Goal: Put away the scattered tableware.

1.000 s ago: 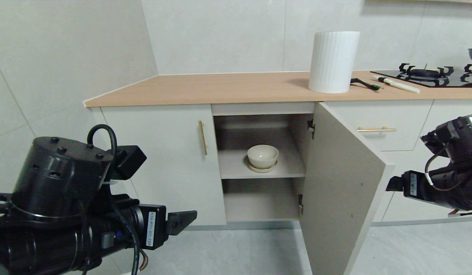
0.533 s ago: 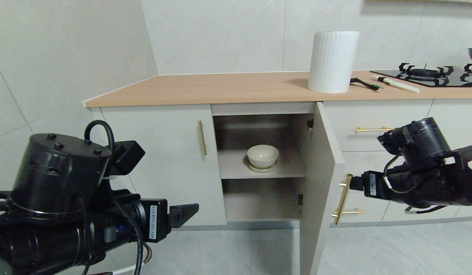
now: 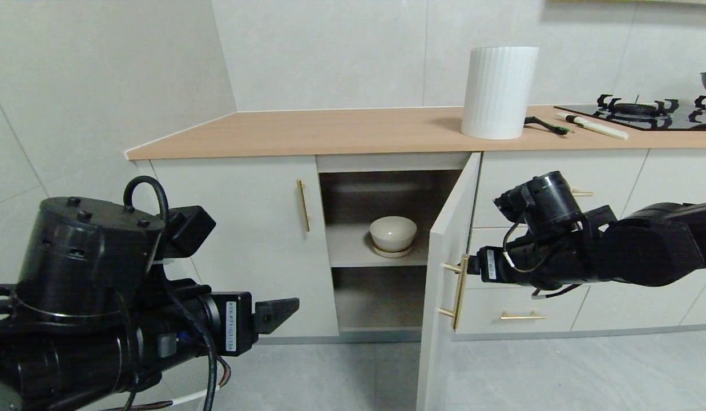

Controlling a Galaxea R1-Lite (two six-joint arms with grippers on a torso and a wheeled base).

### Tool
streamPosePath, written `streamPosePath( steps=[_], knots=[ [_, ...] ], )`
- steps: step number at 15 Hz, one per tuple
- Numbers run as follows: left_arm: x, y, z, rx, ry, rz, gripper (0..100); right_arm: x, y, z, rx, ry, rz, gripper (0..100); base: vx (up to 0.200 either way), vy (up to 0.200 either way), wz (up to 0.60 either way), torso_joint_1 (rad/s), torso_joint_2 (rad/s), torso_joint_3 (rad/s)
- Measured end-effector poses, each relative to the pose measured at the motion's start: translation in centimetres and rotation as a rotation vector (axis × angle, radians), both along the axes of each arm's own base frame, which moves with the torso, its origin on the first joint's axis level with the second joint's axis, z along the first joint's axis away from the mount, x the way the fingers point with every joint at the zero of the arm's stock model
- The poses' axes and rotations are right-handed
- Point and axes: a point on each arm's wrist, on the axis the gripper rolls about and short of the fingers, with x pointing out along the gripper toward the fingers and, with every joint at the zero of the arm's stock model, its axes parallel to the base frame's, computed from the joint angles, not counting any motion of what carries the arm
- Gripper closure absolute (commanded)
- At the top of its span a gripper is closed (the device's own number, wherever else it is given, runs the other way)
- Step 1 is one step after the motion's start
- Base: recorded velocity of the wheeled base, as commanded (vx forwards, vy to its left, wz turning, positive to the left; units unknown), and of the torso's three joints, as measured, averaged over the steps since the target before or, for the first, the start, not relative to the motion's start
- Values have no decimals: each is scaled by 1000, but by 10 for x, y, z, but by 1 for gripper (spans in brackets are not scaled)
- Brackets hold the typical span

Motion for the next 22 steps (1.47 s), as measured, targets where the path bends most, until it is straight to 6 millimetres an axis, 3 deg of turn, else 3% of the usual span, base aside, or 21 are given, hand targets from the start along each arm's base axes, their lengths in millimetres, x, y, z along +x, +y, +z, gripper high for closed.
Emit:
streamPosePath(
  steps=[9,19,22],
  knots=[
    [4,-3,-4,-4,-4,2,0,36,31,-23,158,-66,7,0,0,0,0,0,0,0],
    [3,-3,-6,2,3,-2,0,61,56,-49,292,-53,-79,0,0,0,0,0,0,0],
    [3,-3,-6,3,2,-5,0,65,59,-53,304,-42,-90,0,200,0,0,-1,-1,-1]
  ],
)
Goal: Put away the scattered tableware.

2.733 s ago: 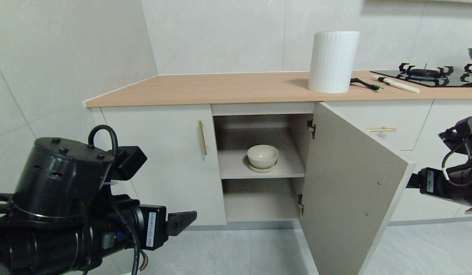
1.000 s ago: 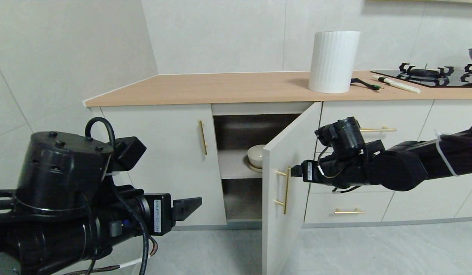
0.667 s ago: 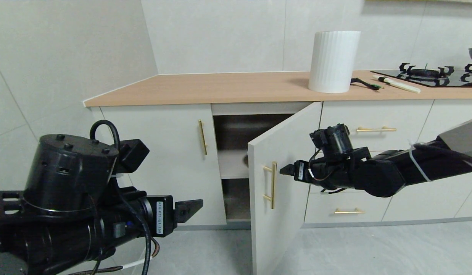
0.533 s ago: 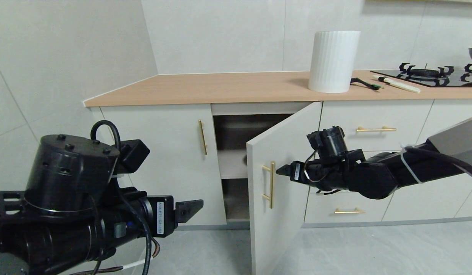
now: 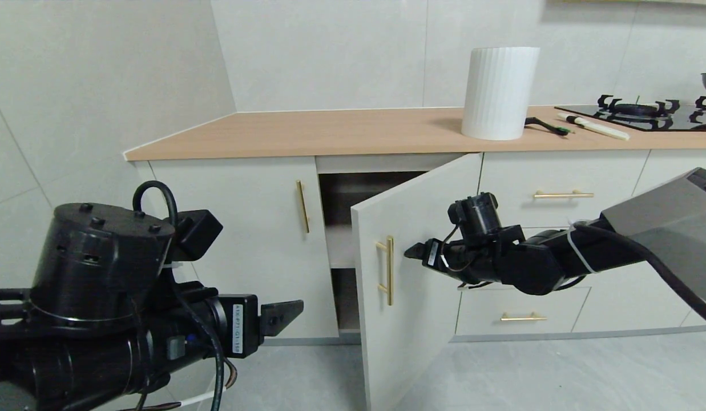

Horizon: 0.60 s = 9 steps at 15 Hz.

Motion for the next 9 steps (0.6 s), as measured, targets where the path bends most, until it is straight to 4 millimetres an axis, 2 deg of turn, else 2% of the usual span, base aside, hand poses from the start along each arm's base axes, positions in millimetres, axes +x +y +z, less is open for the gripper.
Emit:
streamPosePath(
  steps=[4,9],
  knots=[
    [1,0,0,1,1,1,0,3,1,-1,9,-1,-8,0,200,0,0,2,4,-1],
    [0,0,0,-3,-2,3,0,6,2,-3,9,-28,-38,0,0,0,0,0,0,0]
  ],
)
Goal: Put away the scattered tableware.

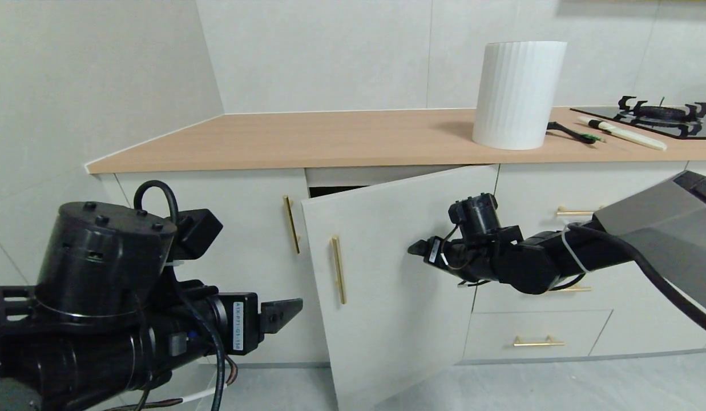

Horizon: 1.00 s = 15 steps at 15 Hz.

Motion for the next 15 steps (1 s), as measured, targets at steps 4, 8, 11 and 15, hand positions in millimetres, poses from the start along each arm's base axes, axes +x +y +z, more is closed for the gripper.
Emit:
streamPosePath(
  steps=[4,8,11,15],
  knots=[
    [0,0,0,0,0,1,0,6,5,-3,15,-46,-55,0,0,0,0,0,0,0],
    [0,0,0,0,1,2,0,14,9,-4,34,-63,-118,0,0,0,0,0,0,0],
    [1,0,-1,2,3,2,0,23,11,-8,14,-86,-173,0,0,0,0,0,0,0],
    [1,0,-1,3,5,1,0,31,9,-14,0,-96,-214,0,0,0,0,0,0,0]
  ],
)
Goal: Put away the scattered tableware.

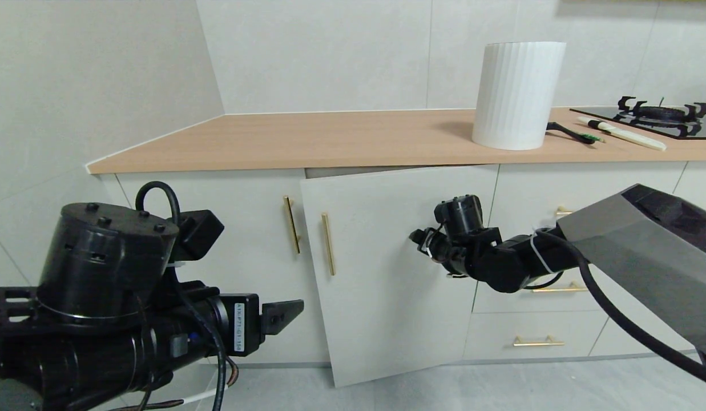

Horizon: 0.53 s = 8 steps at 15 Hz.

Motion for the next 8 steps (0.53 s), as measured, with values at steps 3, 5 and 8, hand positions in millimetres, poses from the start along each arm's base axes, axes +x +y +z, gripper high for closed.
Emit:
streamPosePath(
  steps=[3,5,8],
  knots=[
    [0,0,0,-1,0,0,0,9,-3,-3,-10,-17,-55,0,0,0,0,0,0,0],
    [0,0,0,0,0,1,0,13,-4,-6,-10,-16,-69,0,0,0,0,0,0,0],
    [0,0,0,0,0,1,0,23,-7,-11,-34,-36,-136,0,0,0,0,0,0,0]
  ],
)
